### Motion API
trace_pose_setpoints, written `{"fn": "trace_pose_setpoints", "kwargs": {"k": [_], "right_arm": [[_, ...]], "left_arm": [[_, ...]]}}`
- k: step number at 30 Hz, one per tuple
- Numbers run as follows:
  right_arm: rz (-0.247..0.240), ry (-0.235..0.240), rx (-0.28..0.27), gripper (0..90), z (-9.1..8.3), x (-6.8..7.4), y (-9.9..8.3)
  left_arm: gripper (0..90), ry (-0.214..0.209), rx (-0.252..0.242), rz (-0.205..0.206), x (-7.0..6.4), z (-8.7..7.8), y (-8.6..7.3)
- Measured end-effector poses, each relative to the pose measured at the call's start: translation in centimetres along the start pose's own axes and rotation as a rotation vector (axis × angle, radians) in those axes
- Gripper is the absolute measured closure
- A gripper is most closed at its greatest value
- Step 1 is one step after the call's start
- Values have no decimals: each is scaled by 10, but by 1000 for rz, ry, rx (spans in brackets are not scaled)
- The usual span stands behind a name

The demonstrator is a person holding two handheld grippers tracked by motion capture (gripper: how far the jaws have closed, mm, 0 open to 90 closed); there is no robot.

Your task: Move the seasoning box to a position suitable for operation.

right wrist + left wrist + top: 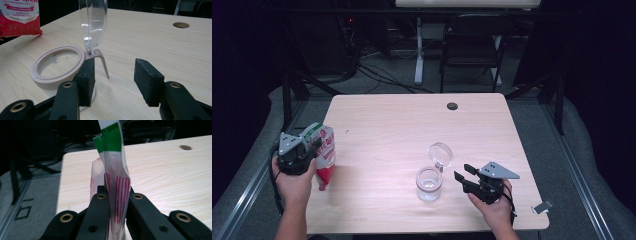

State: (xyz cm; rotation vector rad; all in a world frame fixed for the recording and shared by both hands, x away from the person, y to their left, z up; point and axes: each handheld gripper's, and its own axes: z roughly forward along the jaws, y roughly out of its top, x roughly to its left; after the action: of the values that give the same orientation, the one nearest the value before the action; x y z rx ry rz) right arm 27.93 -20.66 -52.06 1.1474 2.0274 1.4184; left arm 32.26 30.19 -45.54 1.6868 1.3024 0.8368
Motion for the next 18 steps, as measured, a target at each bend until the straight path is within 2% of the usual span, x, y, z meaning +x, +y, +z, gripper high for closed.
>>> {"fn": "trace_pose_setpoints", "kwargs": {"k": [6, 13, 18], "right_arm": [[16, -25, -9, 514, -9, -4, -3], [25, -42, -7, 514, -16, -5, -7], [28, -49, -3, 513, -20, -6, -9]], "left_arm": [[900, -129, 3, 49, -30, 8, 11], [900, -250, 30, 126, -65, 19, 17], [900, -322, 28, 179, -88, 21, 19]]}}
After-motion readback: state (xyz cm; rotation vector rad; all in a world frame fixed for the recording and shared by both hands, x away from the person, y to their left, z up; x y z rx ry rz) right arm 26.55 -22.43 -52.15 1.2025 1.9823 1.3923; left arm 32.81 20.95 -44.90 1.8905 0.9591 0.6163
